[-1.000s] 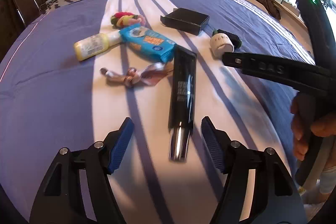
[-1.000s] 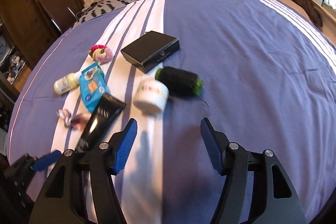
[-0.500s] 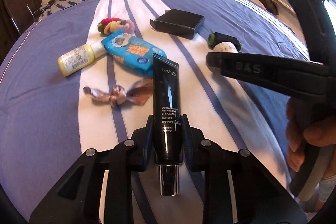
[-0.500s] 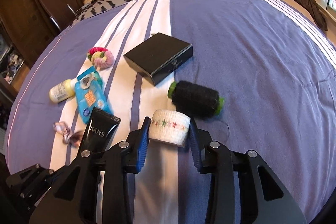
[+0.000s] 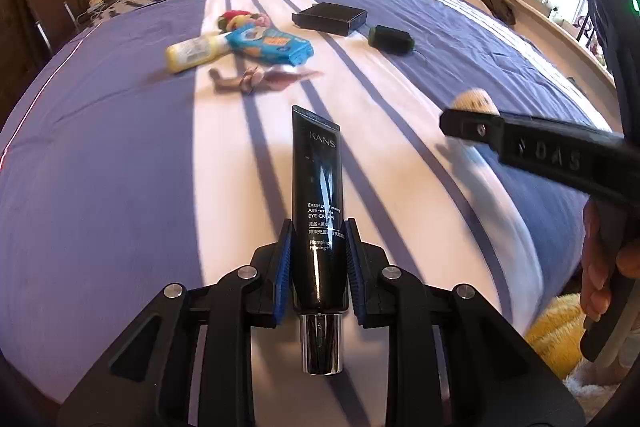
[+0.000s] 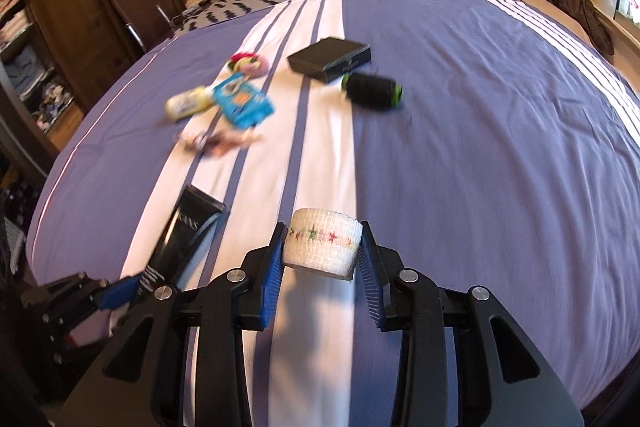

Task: Collect trash
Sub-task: 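Lower the black tube and tape roll into the floor bin and open both tools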

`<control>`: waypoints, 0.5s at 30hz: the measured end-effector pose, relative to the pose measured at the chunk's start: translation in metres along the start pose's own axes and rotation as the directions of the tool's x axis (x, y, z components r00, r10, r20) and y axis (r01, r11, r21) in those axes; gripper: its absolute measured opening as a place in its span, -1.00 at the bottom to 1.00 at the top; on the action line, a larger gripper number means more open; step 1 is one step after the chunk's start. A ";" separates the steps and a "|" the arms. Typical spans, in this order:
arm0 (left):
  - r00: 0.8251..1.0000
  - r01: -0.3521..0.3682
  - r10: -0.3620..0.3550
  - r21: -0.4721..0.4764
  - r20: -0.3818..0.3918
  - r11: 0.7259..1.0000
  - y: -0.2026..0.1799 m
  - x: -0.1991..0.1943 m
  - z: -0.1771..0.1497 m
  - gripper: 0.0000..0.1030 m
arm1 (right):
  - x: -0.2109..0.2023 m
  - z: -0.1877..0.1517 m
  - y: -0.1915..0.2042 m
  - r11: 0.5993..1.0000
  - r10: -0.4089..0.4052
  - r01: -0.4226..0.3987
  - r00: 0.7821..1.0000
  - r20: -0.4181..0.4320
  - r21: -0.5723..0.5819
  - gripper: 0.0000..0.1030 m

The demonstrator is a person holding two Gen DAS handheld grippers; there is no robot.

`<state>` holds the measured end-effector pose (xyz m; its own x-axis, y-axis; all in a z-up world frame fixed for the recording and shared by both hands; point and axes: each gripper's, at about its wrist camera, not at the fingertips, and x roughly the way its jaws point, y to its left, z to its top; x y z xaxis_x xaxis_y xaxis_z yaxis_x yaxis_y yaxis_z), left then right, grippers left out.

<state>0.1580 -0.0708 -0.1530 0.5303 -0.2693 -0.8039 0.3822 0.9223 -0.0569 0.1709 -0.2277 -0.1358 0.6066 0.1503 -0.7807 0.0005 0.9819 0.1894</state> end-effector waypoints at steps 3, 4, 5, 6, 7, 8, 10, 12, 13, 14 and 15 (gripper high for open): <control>1.000 -0.006 0.006 0.007 0.019 1.000 -0.002 -0.020 -0.019 -0.55 | -0.021 -0.023 0.005 1.000 0.001 -0.001 1.000 0.020 -0.014 -0.30; 1.000 -0.011 0.011 0.008 0.025 1.000 -0.003 -0.025 -0.024 -0.55 | -0.029 -0.031 0.007 1.000 0.002 -0.001 1.000 0.029 -0.018 -0.30; 0.999 -0.015 0.015 0.007 0.032 1.000 -0.002 -0.030 -0.029 -0.55 | -0.035 -0.037 0.009 1.000 0.006 -0.005 0.999 0.034 -0.021 -0.30; 0.999 -0.018 0.017 0.006 0.045 1.000 -0.003 -0.040 -0.037 -0.55 | -0.044 -0.047 0.012 0.999 0.019 -0.018 0.999 0.040 -0.027 -0.30; 0.998 -0.019 0.018 0.007 0.054 1.000 -0.004 -0.047 -0.042 -0.55 | -0.050 -0.053 0.015 0.999 0.025 -0.024 0.999 0.043 -0.031 -0.30; 0.998 -0.020 0.019 0.009 0.065 1.000 -0.006 -0.055 -0.048 -0.55 | -0.058 -0.062 0.018 0.999 0.032 -0.030 0.998 0.048 -0.041 -0.30; 0.997 -0.014 0.012 0.015 0.079 1.000 -0.010 -0.069 -0.060 -0.55 | -0.069 -0.074 0.023 0.998 0.037 -0.034 0.998 0.056 -0.055 -0.30; 0.996 -0.007 0.006 0.019 0.090 1.000 -0.014 -0.080 -0.072 -0.55 | -0.080 -0.087 0.028 0.997 0.046 -0.042 0.997 0.060 -0.068 -0.30; 0.996 -0.002 0.000 0.021 0.094 1.000 -0.016 -0.086 -0.079 -0.55 | -0.085 -0.095 0.030 0.996 0.050 -0.045 0.997 0.060 -0.072 -0.30; 0.995 0.002 -0.004 0.020 0.096 1.000 -0.017 -0.090 -0.085 -0.55 | -0.089 -0.100 0.031 0.996 0.050 -0.045 0.997 0.059 -0.074 -0.30; 0.995 0.007 -0.009 0.016 0.098 1.000 -0.018 -0.095 -0.094 -0.55 | -0.093 -0.109 0.032 0.996 0.050 -0.045 0.997 0.058 -0.078 -0.30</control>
<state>0.0299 -0.0361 -0.1314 0.5988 -0.3032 -0.7413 0.3982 0.9158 -0.0529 0.0280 -0.1976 -0.1219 0.6510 0.1924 -0.7343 -0.0891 0.9800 0.1777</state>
